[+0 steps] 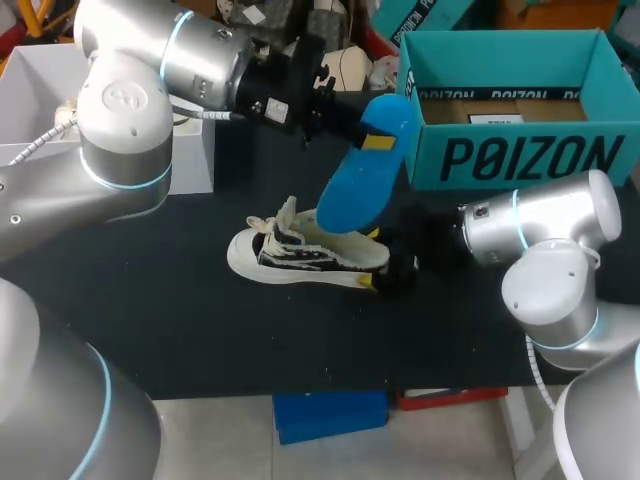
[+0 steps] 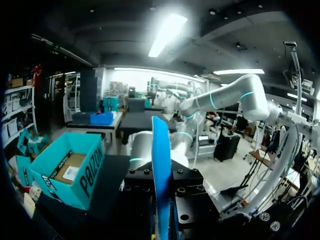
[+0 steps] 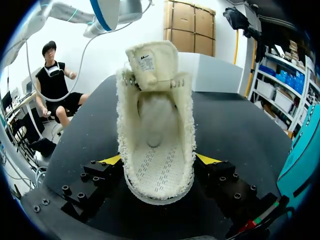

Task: Take the shoe out of the shoebox, open the shoe tongue, remove and reinsert the insole, then place the shoe into the shoebox

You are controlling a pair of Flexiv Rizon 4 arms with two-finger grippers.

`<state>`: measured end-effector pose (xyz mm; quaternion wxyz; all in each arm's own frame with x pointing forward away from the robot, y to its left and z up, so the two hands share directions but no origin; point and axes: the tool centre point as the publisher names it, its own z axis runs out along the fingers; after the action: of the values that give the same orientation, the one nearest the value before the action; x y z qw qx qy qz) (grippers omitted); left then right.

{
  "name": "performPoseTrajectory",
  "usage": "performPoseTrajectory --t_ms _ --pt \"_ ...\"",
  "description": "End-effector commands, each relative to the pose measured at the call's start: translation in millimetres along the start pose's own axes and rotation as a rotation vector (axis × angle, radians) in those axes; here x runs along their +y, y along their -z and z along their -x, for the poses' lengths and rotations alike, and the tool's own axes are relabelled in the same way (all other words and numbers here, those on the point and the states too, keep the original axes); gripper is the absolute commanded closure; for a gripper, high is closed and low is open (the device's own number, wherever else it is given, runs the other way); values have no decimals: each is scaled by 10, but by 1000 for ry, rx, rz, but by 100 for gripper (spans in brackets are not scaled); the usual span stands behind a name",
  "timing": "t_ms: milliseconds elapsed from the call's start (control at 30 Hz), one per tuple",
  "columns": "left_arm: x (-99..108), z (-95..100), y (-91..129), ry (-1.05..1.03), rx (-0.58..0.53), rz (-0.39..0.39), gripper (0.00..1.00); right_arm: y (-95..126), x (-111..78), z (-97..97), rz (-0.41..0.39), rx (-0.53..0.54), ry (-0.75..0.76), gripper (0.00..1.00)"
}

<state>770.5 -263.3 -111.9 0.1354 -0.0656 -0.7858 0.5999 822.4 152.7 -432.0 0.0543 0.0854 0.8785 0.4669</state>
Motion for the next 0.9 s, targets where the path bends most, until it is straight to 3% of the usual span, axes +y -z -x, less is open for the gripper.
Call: performPoseTrajectory --t_ms 33,200,333,600,900 --pt "-2 -116 195 143 -23 -61 100 -5 -4 -5 -5 0 -2 100" --pt "-263 -235 331 262 2 -181 100 -5 -4 -5 -5 0 -2 100" --pt "-591 -343 354 319 29 -282 100 -5 -4 -5 -5 0 -2 100" --pt "-1160 -569 341 236 -51 -293 100 -5 -4 -5 -5 0 -2 100" --pt "-1591 -789 361 255 -44 -321 100 -5 -4 -5 -5 0 -2 100"
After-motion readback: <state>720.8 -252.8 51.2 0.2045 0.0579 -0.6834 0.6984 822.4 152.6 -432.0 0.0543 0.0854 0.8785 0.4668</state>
